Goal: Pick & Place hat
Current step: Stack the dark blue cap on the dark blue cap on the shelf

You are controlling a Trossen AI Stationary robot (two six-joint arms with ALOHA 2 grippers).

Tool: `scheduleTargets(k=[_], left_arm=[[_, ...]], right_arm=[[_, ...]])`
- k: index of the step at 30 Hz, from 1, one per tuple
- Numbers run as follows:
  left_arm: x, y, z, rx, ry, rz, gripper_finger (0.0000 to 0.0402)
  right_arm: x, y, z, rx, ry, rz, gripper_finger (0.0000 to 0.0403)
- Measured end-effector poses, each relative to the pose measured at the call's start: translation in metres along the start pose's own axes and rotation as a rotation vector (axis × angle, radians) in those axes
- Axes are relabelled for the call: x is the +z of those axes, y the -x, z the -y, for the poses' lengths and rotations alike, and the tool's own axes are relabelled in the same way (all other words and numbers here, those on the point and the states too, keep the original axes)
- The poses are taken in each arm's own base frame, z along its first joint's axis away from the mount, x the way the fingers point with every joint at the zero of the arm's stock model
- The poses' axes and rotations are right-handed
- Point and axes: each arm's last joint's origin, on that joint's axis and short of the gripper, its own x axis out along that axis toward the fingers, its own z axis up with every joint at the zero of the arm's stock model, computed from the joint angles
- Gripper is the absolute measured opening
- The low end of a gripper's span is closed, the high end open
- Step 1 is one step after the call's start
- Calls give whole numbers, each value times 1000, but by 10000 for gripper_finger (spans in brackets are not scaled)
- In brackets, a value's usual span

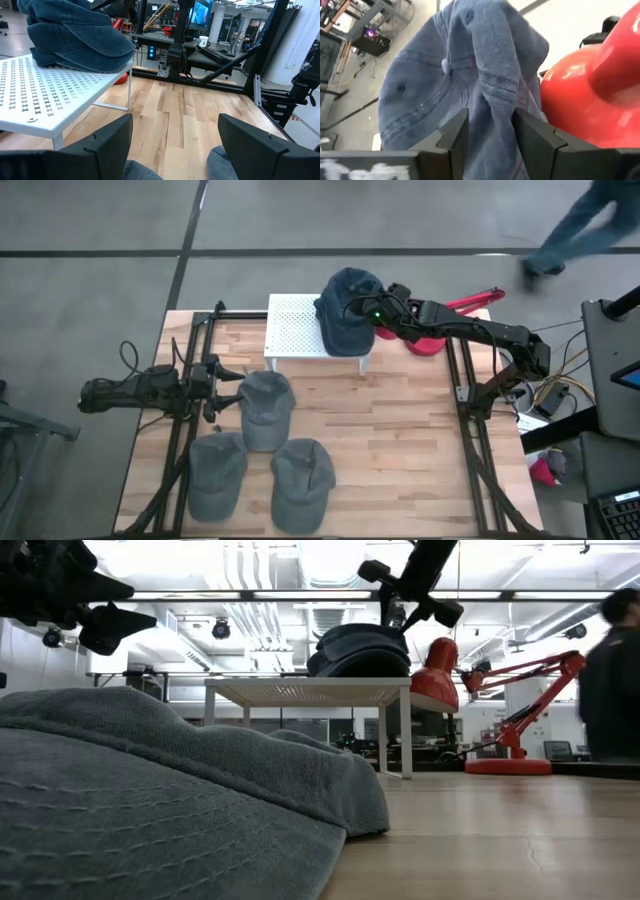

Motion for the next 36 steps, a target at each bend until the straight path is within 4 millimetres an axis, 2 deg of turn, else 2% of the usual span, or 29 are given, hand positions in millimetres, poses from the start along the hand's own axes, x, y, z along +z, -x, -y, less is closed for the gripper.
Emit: scheduleTargets(k=[6, 16, 36], left_arm=[[0, 0, 0, 0, 0, 0, 296], [0, 0, 0, -1, 0, 0, 296], [0, 0, 0, 0, -23, 3, 296]], right_arm=[[-2, 1, 0, 8, 9, -34, 152], [-2, 1, 0, 17, 140, -56, 141], [9, 15, -8, 75, 363, -57, 119]])
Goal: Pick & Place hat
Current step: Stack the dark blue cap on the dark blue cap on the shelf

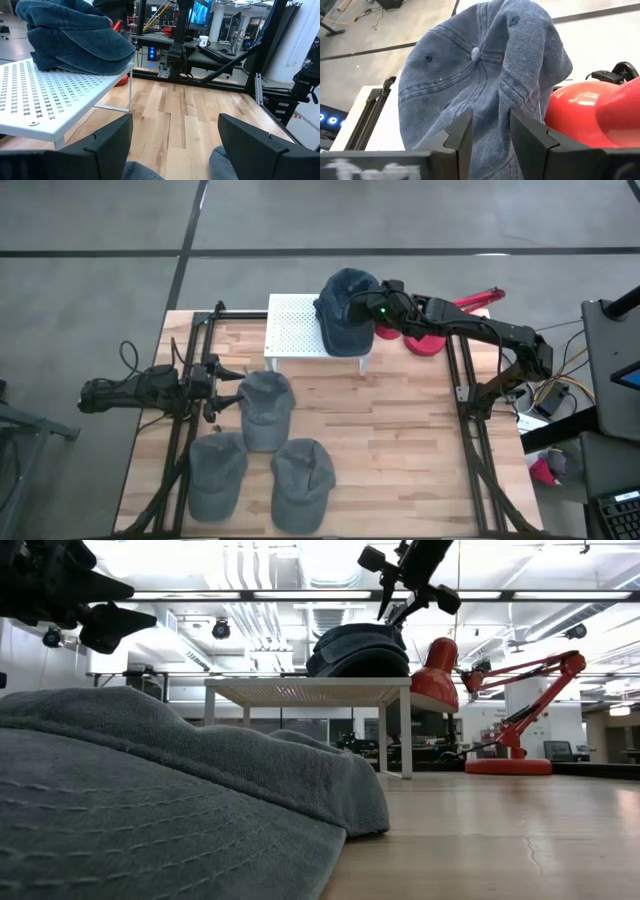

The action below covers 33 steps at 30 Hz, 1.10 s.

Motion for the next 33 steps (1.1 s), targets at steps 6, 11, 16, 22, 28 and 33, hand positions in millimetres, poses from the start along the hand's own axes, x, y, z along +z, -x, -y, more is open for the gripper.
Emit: scheduleTargets(k=[6, 11, 16, 22, 28, 33], left_arm=[[0, 0, 0, 5, 0, 1, 296], [0, 0, 0, 5, 0, 1, 296], [0, 0, 0, 7, -22, 1, 296], [0, 0, 0, 8, -23, 1, 296], [0, 0, 0, 7, -20, 2, 296], [0, 0, 0, 8, -19, 1, 296]], right_arm=[[3, 2, -2, 9, 48, 6, 110], [6, 4, -4, 21, 92, 16, 102], [9, 1, -1, -18, 113, 60, 98], [17, -10, 11, -91, 93, 91, 98], [12, -23, 22, -112, 94, 36, 98], [5, -27, 25, -123, 89, 15, 98]])
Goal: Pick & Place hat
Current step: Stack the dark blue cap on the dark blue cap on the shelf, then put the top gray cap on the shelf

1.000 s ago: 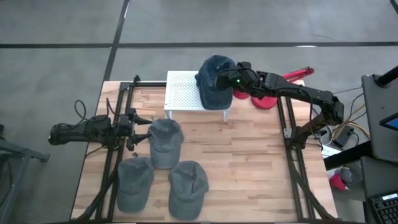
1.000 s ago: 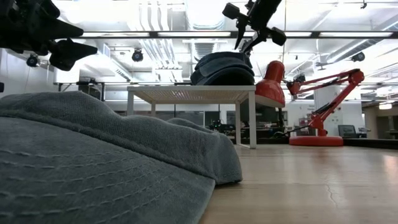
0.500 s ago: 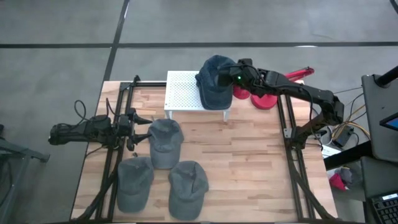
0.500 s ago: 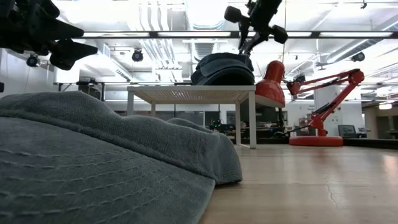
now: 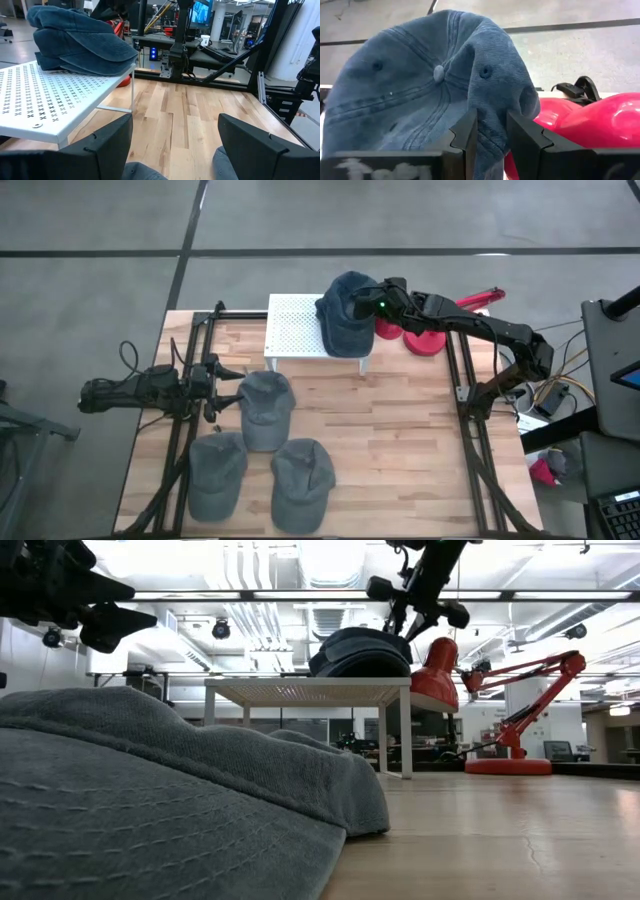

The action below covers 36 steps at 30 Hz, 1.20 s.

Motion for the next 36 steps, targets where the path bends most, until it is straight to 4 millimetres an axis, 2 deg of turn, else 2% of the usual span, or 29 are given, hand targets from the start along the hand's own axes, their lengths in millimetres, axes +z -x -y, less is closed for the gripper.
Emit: scheduleTargets(k=[9, 22, 29, 36], left_arm=[[0, 0, 0, 0, 21, 0, 296], [0, 0, 0, -1, 186, 0, 296], [0, 0, 0, -1, 301, 0, 296], [0, 0, 0, -1, 320, 0, 296]], right_arm=[[9, 10, -9, 57, 28, 44, 98], [18, 58, -34, 245, 127, 120, 98], [4, 80, -41, 317, 250, 107, 98], [-21, 101, -48, 375, 345, 50, 98]])
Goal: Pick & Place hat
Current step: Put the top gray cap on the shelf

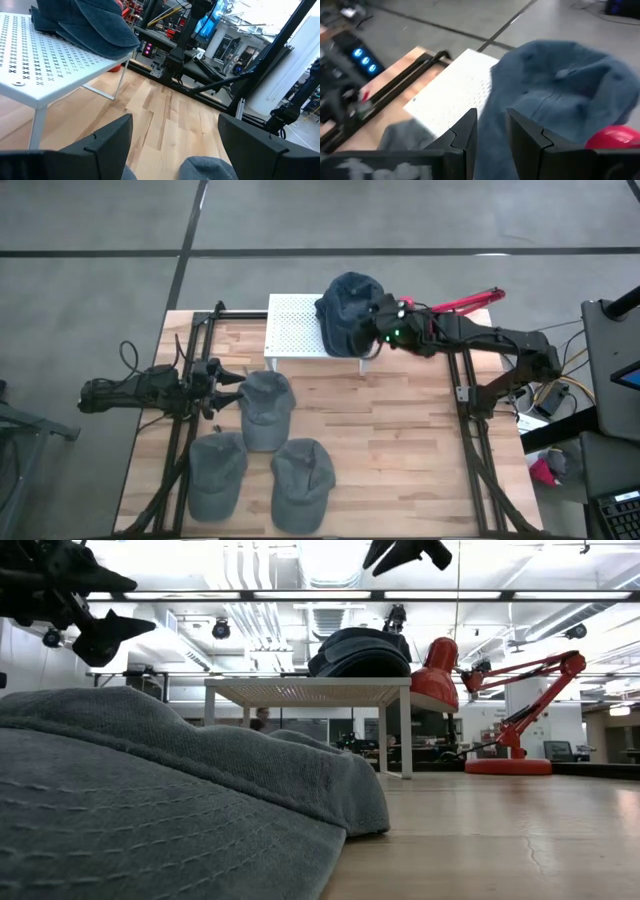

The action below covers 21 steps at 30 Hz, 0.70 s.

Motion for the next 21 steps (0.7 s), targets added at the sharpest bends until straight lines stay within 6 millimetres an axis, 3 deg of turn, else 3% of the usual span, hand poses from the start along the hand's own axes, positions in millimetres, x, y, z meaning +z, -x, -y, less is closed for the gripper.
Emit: scheduleTargets(k=[16, 21], left_arm=[[0, 0, 0, 0, 0, 0, 296], [0, 0, 0, 1, -4, -1, 296]], right_arm=[[-57, 39, -60, 252, 155, -134, 98], [-77, 49, -69, 283, 132, -179, 98]])
